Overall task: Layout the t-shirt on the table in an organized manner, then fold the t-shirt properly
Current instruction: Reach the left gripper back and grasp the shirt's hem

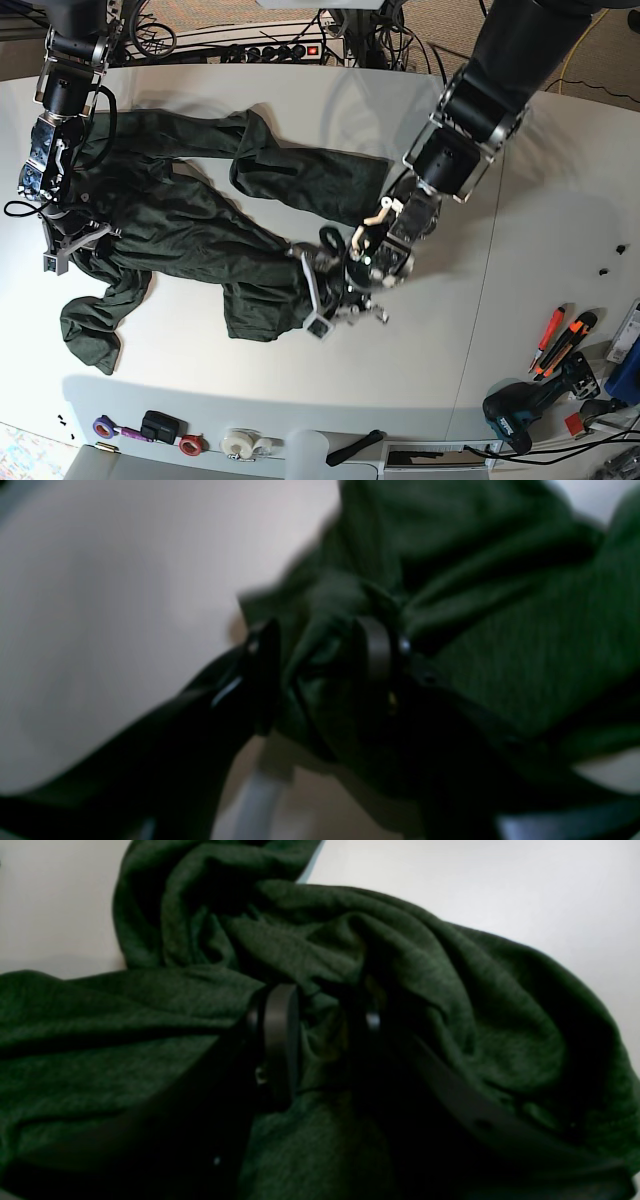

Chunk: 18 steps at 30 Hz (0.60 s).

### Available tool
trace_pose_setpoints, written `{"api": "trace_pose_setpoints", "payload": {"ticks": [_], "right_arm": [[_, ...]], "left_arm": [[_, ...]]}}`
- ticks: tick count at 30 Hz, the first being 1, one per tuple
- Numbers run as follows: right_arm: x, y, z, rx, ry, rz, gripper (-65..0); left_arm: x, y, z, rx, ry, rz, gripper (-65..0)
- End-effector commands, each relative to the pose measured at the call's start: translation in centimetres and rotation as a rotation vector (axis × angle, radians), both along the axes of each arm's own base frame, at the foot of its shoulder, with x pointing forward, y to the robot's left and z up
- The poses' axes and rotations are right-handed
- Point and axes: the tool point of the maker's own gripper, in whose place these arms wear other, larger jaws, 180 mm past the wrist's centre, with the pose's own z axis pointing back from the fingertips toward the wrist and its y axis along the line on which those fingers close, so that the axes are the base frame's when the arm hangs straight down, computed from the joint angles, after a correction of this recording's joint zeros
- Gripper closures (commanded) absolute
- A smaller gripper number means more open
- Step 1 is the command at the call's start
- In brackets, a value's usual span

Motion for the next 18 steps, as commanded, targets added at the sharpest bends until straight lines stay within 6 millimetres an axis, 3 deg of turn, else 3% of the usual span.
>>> {"api": "trace_pose_setpoints", "payload": {"ticks": [1, 8, 10, 12, 18], "right_arm": [[-0.6, -1.4, 0.1, -0.038, 0.046, -0.019, -17.6], [-0.6, -1.4, 0.1, -0.038, 0.046, -0.019, -17.6], [-0.6, -1.4, 0.1, -0.038, 0.046, -0.019, -17.6], [-0.6, -1.4, 0.1, -0.038, 0.046, -0.019, -17.6], [-0.6, -1.4, 0.0, -0.038, 0.046, -0.019, -17.6]], "left_arm": [[1.4, -0.9, 2.6, -0.035, -0.068, -0.009, -25.1], [1.2, -0.9, 2.4, -0.035, -0.062, -0.009, -24.8], [1.2, -0.9, 2.4, -0.039, -0.068, -0.009, -17.9], [1.4, -1.0, 2.7, -0.05, -0.082, -0.009, -2.2], [2.4, -1.1, 4.4, -0.07, -0.135, -0.011, 0.0]]}}
